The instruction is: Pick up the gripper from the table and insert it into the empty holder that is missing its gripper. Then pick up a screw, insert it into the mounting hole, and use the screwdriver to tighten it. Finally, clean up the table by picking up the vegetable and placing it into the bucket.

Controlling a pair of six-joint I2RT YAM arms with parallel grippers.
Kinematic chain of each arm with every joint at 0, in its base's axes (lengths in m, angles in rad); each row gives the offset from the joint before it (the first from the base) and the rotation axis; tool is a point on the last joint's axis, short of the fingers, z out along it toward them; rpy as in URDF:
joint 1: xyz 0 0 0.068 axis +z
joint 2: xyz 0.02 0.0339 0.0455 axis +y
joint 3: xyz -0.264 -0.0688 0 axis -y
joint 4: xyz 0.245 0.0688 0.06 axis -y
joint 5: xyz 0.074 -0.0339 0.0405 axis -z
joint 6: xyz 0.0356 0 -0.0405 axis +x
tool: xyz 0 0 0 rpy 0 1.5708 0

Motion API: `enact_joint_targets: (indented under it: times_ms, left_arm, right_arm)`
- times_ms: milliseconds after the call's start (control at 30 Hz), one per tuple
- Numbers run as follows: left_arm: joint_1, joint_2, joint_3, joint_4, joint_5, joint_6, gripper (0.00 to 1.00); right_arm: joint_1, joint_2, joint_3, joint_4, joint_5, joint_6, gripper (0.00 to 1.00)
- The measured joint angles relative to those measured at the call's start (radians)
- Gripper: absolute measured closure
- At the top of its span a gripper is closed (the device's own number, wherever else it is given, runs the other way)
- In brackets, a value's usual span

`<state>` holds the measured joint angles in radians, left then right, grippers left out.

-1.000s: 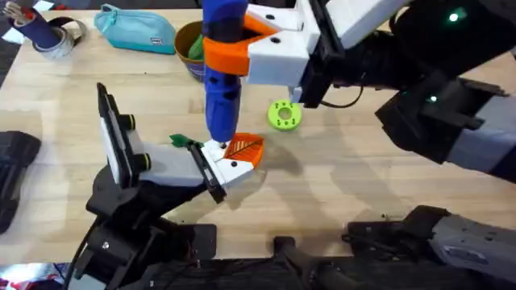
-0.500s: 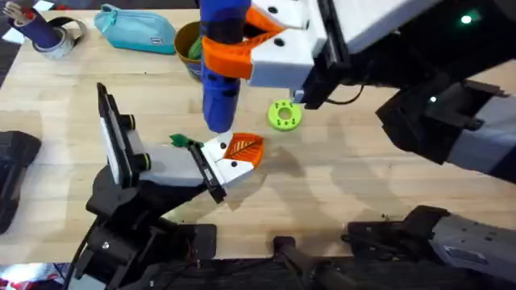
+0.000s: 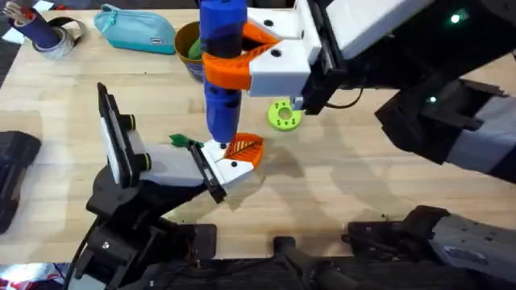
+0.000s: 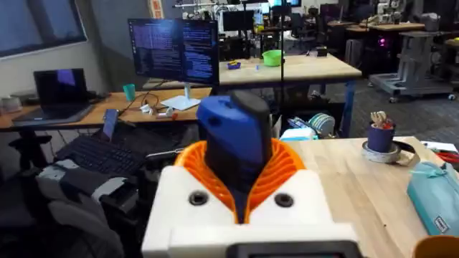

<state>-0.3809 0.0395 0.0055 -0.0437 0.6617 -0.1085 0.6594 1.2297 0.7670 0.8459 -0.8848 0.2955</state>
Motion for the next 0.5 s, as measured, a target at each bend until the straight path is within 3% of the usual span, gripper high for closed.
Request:
enact_joint_targets:
  times_ms: [333, 500]
  left_arm:
    - [0.000, 0.000, 0.000, -0.001, 0.000, 0.000, 0.985]
    - [0.000, 0.007, 0.000, -0.008, 0.000, -0.005, 0.985]
  right_arm:
    - [0.000, 0.000, 0.000, -0.004, 0.000, 0.000, 0.968]
    - [0.000, -0.007, 0.006, -0.095, 0.020, -0.027, 0.968]
